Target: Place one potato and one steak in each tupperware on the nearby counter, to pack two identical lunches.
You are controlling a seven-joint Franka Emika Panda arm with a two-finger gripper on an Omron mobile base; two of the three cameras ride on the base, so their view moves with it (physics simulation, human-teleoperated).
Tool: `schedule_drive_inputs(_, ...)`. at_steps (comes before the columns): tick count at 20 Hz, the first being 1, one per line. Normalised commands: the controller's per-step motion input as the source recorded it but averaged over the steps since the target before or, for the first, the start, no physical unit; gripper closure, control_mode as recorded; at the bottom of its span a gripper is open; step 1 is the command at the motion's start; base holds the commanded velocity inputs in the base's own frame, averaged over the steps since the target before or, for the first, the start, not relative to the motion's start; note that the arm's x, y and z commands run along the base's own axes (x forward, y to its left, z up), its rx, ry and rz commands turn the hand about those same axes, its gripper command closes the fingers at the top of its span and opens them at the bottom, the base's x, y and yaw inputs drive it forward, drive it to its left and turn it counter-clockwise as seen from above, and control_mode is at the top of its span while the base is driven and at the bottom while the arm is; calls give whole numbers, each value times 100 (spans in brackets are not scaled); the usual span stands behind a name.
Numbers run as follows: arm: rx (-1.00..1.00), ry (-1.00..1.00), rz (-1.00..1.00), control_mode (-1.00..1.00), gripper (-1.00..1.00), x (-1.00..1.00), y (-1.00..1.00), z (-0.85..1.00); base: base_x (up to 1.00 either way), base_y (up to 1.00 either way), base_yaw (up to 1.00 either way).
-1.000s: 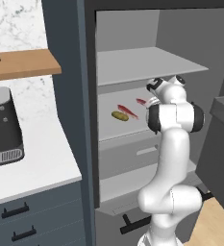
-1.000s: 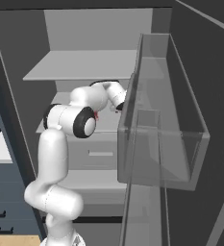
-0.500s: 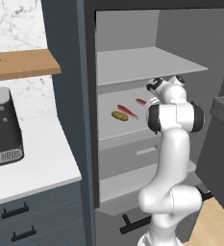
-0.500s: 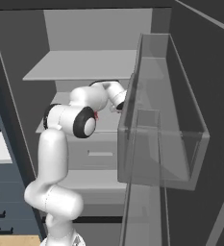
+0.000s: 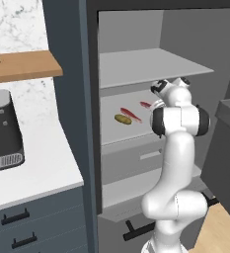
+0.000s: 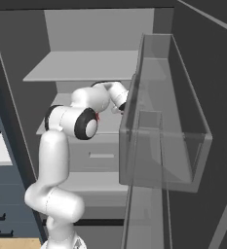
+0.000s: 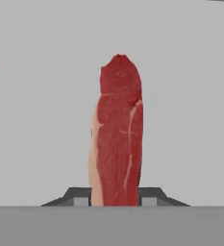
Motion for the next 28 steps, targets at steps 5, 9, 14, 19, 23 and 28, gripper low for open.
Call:
schedule_drive_inputs(5, 0, 0, -1, -100, 100, -100, 0, 8, 0, 0, 0)
schedule_drive_inputs(9, 0, 0, -2, -100, 100, -100, 0, 18, 0, 0, 0)
schedule_drive_inputs(14, 0, 0, -2, -100, 100, -100, 0, 28, 0, 0, 0)
schedule_drive_inputs(19, 0, 0, -2, -100, 100, -100, 1, 49, 0, 0, 0)
schedule_drive_inputs(23, -3, 3, -6, -100, 100, -100, 4, 97, 0, 0, 0)
schedule_drive_inputs(28, -8, 21, -8, -100, 100, -97, 18, 100, 0, 0, 0)
